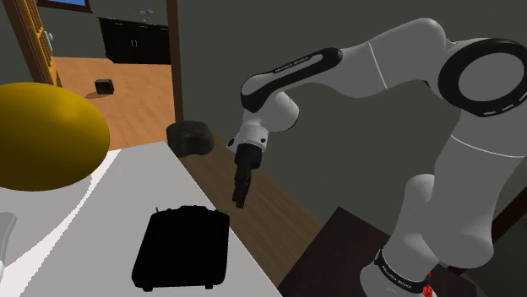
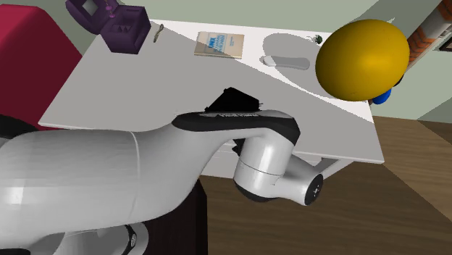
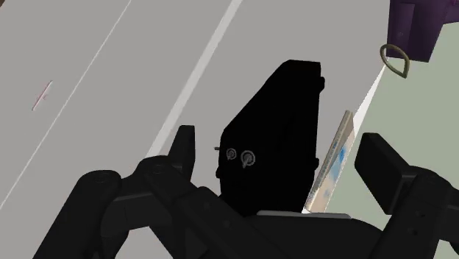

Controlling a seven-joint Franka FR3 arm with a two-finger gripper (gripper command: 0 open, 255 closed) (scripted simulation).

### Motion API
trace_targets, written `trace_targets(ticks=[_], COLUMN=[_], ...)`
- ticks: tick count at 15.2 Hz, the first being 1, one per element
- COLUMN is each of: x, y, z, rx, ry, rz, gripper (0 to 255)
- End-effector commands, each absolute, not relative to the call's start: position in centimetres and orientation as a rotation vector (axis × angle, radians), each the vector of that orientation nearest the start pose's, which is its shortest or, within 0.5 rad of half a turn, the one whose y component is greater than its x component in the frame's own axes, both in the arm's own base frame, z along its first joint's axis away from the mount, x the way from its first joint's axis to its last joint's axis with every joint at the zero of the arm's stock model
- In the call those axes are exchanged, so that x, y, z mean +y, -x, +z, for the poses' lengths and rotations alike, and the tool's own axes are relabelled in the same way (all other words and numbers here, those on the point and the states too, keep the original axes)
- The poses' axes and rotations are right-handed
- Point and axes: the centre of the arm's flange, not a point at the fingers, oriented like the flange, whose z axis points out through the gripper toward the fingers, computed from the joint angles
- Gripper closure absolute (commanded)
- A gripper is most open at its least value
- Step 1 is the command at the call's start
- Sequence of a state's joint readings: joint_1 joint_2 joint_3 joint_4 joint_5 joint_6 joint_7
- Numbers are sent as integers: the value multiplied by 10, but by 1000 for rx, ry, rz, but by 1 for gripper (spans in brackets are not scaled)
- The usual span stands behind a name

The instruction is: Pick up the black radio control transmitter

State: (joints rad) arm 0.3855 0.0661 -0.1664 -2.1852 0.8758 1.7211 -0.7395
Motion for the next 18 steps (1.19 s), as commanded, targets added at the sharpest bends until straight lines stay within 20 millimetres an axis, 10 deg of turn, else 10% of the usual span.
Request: trace_targets(ticks=[1, 11, 12, 18], x=[199, 208, 208, 208], y=[-477, -479, -479, -479], z=[346, 304, 304, 305], rx=[-661, -674, -674, -674], ry=[2061, 2032, 2032, 2032], rz=[324, 325, 325, 325], gripper=[0, 0, 255, 255])
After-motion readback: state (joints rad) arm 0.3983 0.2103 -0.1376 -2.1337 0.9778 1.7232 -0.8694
